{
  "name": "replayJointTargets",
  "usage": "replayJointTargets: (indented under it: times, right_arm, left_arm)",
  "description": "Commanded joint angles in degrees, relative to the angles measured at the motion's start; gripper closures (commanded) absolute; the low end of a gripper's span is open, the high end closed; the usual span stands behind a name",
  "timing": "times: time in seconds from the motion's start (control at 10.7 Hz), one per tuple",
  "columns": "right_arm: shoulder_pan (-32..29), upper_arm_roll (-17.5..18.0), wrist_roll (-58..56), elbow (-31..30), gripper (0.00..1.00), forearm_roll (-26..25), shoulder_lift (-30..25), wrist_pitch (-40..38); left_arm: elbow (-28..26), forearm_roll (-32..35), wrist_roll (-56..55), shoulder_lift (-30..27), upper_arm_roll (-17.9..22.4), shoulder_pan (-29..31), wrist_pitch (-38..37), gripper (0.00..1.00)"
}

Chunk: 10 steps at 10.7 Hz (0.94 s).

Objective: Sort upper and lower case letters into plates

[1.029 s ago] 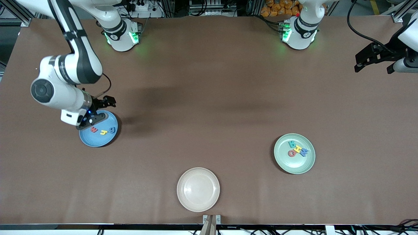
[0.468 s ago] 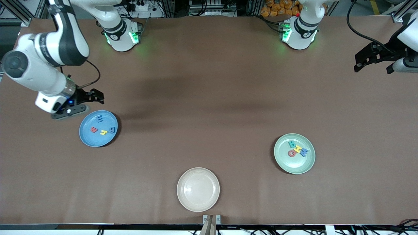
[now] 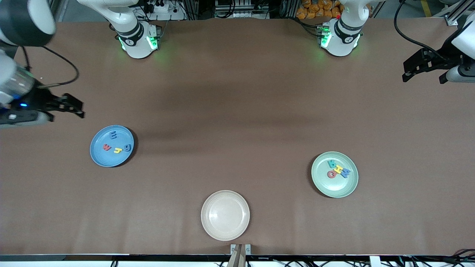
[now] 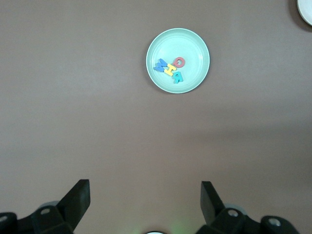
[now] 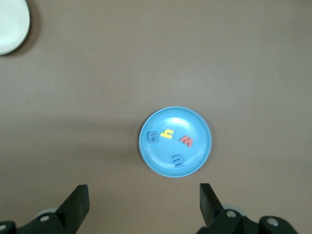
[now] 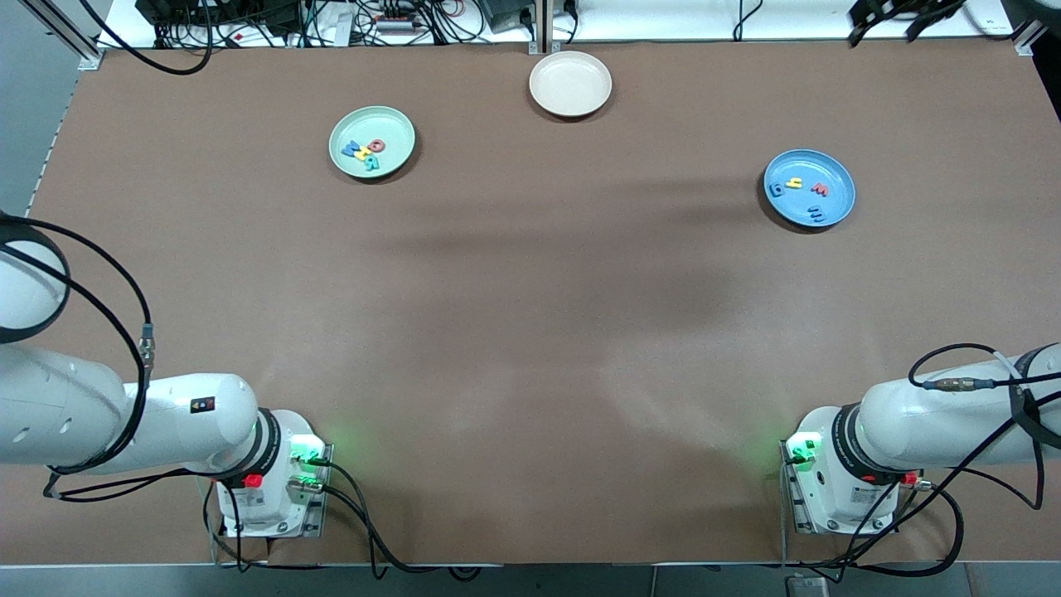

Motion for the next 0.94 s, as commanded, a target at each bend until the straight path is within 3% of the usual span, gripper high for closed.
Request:
replayJointTargets:
  times: [0.0,0.28,0.84]
  right_arm:
    - [-0.64,-0.28,0.77,5.93,0.00,-0.02,0.42,-4.57]
    - [-0.73,-0.28,0.77,12.89,0.00,-1.08,0.85,-12.85]
    - [-0.55,-0.02,0.60,13.78,0.00,-2.49,0.85,-14.01]
  left_arm:
    - [-0.61,-1.20,1.25,-1.13,0.73,-0.05,0.04,0.00]
    - [-0.44,-0.76,1.16,-0.69,0.73,-0.04,-0.05,0.00]
    - [0.79,-0.59,0.98,-0.43,0.99,0.13,-0.05,0.00]
